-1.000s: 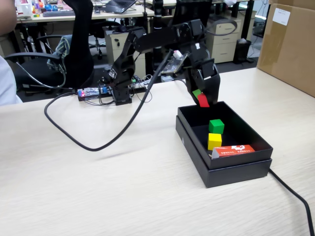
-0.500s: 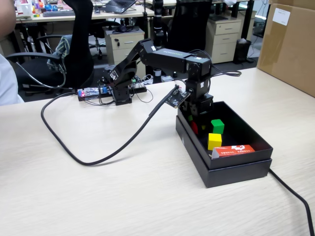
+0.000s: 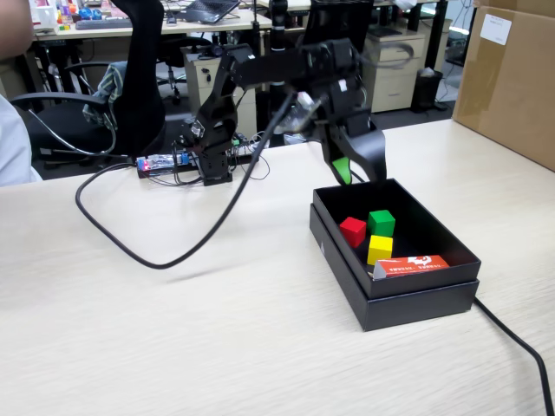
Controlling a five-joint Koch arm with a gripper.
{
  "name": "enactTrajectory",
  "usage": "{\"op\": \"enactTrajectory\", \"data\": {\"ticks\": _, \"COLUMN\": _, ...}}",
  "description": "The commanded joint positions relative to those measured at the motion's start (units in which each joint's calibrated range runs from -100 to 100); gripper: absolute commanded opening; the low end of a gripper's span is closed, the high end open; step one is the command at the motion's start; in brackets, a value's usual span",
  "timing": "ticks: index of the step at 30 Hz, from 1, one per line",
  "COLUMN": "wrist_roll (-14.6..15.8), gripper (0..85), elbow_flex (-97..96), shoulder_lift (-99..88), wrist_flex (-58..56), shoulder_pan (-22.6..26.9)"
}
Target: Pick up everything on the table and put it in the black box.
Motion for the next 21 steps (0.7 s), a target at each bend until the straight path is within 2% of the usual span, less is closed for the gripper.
{"op": "enactTrajectory", "data": {"ticks": 1, "wrist_roll": -0.05, "gripper": 43.0, "elbow_flex": -3.43, "shoulder_lift": -18.43, "wrist_flex": 3.39, "shoulder_pan": -1.71}}
{"op": "enactTrajectory", "data": {"ticks": 8, "wrist_roll": -0.63, "gripper": 43.0, "elbow_flex": -40.87, "shoulder_lift": -52.4, "wrist_flex": 25.42, "shoulder_pan": -7.72}}
{"op": "enactTrajectory", "data": {"ticks": 13, "wrist_roll": -1.22, "gripper": 43.2, "elbow_flex": -65.62, "shoulder_lift": -71.1, "wrist_flex": 35.7, "shoulder_pan": -10.65}}
{"op": "enactTrajectory", "data": {"ticks": 14, "wrist_roll": -2.0, "gripper": 44.4, "elbow_flex": -77.77, "shoulder_lift": -79.82, "wrist_flex": 42.26, "shoulder_pan": -11.14}}
{"op": "enactTrajectory", "data": {"ticks": 18, "wrist_roll": -2.2, "gripper": 49.2, "elbow_flex": -89.83, "shoulder_lift": -89.12, "wrist_flex": 46.24, "shoulder_pan": -11.14}}
{"op": "enactTrajectory", "data": {"ticks": 21, "wrist_roll": -3.57, "gripper": 49.2, "elbow_flex": -100.43, "shoulder_lift": -92.56, "wrist_flex": 55.65, "shoulder_pan": -11.43}}
